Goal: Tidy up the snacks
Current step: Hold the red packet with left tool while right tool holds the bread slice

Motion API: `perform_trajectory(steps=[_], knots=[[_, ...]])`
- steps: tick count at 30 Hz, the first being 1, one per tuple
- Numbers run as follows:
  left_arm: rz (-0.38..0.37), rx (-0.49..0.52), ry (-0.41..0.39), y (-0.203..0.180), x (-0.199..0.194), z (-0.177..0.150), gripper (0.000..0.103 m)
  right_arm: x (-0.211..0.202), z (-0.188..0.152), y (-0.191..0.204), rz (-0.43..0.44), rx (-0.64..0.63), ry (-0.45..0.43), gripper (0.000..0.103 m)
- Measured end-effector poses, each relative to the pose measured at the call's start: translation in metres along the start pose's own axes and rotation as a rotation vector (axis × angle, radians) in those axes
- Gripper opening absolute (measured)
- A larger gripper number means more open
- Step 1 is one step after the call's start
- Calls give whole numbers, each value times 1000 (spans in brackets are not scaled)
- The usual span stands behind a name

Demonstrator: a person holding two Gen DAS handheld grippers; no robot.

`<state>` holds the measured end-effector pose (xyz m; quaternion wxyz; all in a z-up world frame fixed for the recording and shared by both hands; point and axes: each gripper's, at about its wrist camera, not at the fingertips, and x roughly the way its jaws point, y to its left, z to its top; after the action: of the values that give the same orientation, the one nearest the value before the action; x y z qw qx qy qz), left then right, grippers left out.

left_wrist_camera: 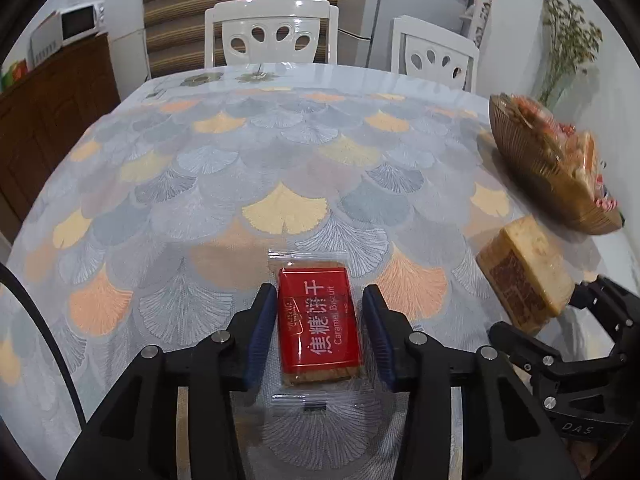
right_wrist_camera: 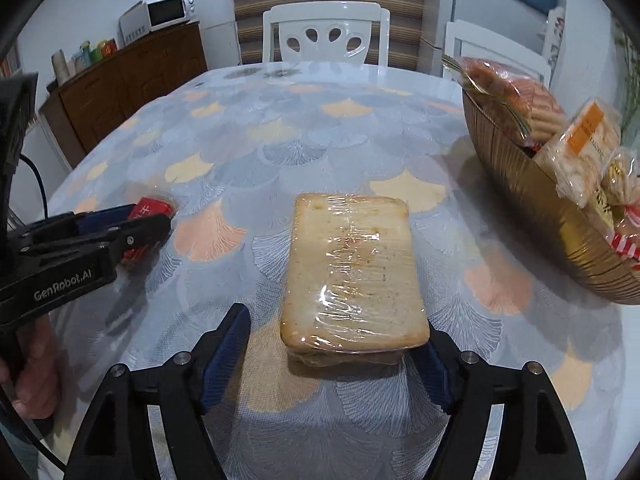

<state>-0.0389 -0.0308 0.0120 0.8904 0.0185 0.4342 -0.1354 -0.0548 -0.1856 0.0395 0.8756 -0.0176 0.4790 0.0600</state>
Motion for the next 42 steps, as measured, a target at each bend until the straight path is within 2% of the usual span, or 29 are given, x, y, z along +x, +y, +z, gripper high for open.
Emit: perform_trajectory(steps=[5, 8, 11, 13, 17, 19, 20, 42], knots=[[9, 8, 0, -2, 0, 0, 42, 3, 4, -4, 14, 28, 15, 80], [12, 11, 0, -2, 0, 0, 42, 8, 8, 0, -10, 44, 28, 86], [18, 15, 0, -3, 0, 0, 42, 9, 9, 5, -37, 35, 23, 87], [19, 16, 0, -3, 0, 0, 42, 7, 9, 2, -21, 49, 15, 87], [18, 15, -1, -3, 1, 0, 42, 3, 7, -2, -38, 76, -12, 77], [18, 15, -1, -3, 1, 0, 42, 0, 6, -3, -57, 83, -29, 59], [18, 15, -1, -4, 1, 0, 42, -2, 5, -4, -59, 87, -38, 55], [14, 10, -1, -4, 0, 0, 42, -2, 5, -4, -63, 71, -45, 54]])
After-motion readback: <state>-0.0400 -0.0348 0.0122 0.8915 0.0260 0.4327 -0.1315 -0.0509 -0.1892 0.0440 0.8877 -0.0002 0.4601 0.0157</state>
